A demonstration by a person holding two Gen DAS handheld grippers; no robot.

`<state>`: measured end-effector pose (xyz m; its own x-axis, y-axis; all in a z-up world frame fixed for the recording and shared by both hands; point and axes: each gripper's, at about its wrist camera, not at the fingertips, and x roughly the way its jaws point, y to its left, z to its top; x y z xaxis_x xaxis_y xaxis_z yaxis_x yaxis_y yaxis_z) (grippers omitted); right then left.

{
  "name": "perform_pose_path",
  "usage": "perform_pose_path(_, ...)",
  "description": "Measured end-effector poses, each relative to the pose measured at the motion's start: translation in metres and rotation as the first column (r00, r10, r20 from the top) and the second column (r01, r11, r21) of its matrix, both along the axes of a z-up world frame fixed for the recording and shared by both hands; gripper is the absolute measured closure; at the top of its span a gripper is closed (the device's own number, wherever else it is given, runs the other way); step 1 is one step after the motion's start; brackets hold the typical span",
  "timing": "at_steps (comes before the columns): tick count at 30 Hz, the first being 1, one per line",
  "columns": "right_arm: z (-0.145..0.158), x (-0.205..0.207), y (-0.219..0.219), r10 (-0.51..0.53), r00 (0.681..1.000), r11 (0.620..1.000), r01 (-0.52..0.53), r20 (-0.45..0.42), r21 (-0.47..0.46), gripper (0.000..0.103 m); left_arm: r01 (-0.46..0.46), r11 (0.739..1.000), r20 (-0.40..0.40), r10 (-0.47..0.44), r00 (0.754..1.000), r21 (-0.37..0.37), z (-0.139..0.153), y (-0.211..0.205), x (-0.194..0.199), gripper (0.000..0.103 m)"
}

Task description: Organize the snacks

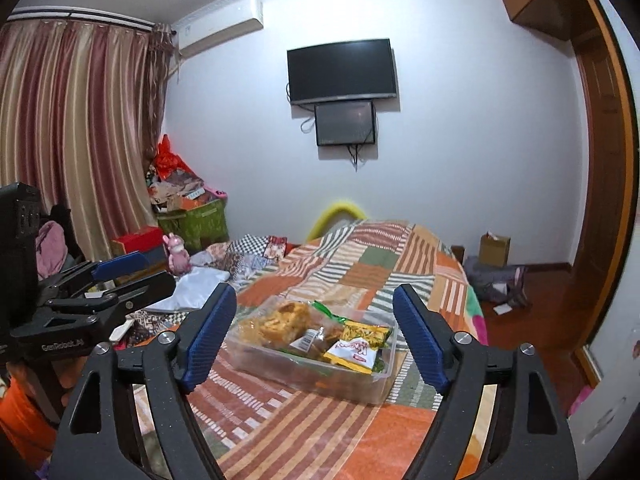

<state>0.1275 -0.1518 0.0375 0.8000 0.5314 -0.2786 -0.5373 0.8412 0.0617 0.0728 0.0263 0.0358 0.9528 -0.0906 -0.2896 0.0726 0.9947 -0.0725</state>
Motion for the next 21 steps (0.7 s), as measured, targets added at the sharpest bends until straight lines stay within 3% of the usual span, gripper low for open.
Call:
perform_pose_path(8,0.000,-0.017,-0.001,-0.031,0.999,0.999,0.030,0.044,0.028,0.000,-0.029,1.000,0.031,0.029,0.999,-0.009,0.004,0.002,-0.022,0.002)
perform_pose_path(21,-0.005,-0.022,-0.007,-0.041,0.999,0.998,0.040,0.032,0.049,0.000,-0.033,0.999,0.032,0.034,0.999,-0.014,0.003,0.002,-0.027,0.001)
